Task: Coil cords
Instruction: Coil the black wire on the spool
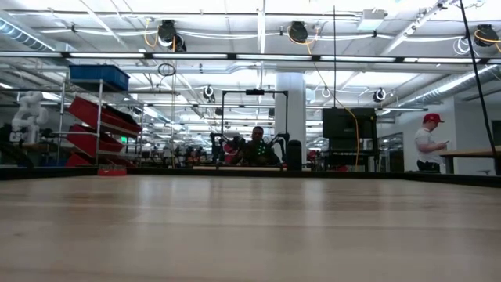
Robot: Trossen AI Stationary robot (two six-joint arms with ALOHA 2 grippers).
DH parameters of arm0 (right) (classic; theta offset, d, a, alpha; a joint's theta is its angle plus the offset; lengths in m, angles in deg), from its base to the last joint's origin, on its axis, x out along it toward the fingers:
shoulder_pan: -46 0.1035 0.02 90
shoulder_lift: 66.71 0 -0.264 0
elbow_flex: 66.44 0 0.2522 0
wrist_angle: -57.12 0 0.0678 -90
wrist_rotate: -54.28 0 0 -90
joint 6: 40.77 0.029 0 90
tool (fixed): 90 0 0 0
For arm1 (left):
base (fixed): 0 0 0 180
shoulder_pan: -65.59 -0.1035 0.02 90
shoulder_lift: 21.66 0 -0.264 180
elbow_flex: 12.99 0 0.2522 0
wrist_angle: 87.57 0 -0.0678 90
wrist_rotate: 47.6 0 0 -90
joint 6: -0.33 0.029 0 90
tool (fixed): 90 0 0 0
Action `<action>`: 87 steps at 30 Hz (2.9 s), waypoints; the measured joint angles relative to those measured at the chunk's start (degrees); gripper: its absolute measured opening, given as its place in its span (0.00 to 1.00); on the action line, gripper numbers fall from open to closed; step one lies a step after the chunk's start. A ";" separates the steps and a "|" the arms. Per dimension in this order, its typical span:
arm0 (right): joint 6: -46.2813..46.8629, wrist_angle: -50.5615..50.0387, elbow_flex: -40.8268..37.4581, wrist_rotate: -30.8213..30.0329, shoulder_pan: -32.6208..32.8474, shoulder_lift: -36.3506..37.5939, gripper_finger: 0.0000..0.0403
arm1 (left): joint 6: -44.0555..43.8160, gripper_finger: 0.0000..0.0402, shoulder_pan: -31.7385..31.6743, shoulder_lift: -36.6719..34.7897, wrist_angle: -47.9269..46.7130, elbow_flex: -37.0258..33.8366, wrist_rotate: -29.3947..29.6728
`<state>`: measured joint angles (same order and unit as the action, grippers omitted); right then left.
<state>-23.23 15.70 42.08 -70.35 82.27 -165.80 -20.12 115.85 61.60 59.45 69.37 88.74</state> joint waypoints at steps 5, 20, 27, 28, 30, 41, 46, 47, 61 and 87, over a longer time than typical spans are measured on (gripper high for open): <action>-2.11 3.59 0.00 0.50 1.08 0.13 0.00 | -9.20 0.00 -0.05 0.00 -11.64 0.00 -1.19; -1.90 2.95 -0.02 1.80 1.71 0.20 0.00 | -16.40 0.00 0.32 -1.02 -16.86 0.00 -0.84; -1.47 1.72 -0.02 1.74 1.55 0.20 0.00 | -16.74 0.00 2.44 -3.06 -16.33 0.00 1.40; -1.23 1.47 -0.02 1.71 1.55 0.20 0.00 | -16.74 0.00 2.77 -3.17 -15.93 0.00 1.88; -1.14 0.87 -0.02 1.73 1.55 0.20 0.00 | -16.73 0.00 3.14 -3.50 -15.16 0.00 2.42; -3.67 0.81 -0.04 1.43 -1.02 -2.54 0.00 | -11.16 0.00 2.05 -4.68 -4.18 0.00 5.37; -3.70 1.28 -0.04 -1.09 -2.38 -4.58 0.00 | -10.20 0.00 -0.67 -4.85 -0.11 0.04 6.23; -3.70 1.74 -0.04 -2.41 -2.65 -5.00 0.00 | -10.17 0.00 -1.33 -4.85 0.59 0.04 6.18; 1.37 3.59 -0.07 -16.99 -4.44 -6.58 0.00 | -10.69 0.00 -8.63 -4.83 4.53 0.04 1.32; 4.30 3.48 -0.04 -22.83 -4.87 -6.49 0.00 | -10.25 0.06 -13.06 2.09 12.97 0.04 0.12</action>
<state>-18.93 19.18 42.04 -93.18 77.39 -172.29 -30.37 102.80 63.69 72.42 69.41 88.86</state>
